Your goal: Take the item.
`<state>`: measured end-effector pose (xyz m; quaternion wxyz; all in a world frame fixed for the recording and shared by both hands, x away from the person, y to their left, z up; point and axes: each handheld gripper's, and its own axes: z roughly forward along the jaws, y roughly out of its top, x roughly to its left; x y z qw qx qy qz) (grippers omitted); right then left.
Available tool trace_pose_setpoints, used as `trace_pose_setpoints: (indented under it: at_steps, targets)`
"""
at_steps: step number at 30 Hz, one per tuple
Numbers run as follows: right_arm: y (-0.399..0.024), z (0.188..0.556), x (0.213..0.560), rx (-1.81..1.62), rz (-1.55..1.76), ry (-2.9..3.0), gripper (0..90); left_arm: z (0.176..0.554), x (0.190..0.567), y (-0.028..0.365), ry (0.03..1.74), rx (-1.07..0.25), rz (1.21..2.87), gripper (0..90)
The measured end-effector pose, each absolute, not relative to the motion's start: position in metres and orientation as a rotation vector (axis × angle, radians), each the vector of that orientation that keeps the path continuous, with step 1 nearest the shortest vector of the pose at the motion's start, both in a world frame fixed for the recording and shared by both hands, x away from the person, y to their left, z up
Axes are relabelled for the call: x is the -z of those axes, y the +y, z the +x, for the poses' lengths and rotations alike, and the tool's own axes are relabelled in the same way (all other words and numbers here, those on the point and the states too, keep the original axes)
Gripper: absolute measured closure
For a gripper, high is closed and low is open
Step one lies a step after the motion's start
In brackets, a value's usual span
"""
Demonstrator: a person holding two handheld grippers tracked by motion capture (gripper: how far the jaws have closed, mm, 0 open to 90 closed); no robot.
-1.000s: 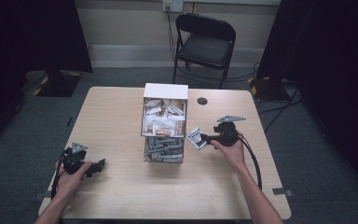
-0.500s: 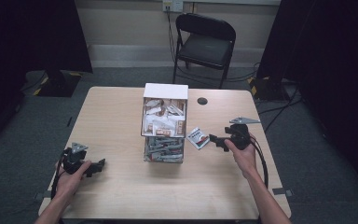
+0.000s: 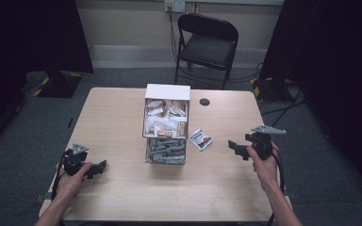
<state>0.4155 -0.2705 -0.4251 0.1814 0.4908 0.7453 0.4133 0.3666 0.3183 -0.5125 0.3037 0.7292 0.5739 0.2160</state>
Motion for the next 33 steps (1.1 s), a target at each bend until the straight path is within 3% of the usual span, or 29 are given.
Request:
trace_pose_setpoints:
  at_steps: [17, 33]
  targets:
    - [-0.320, 0.384, 0.448, -0.969, 1.497, 2.086, 14.8, 0.367, 0.513, 0.318, 1.520, -0.572, 1.933, 0.0]
    - [-0.310, 0.383, 0.491, -0.737, 1.533, 2.155, 13.1, 0.367, 0.513, 0.318, 1.519, -0.571, 1.933, 0.0]
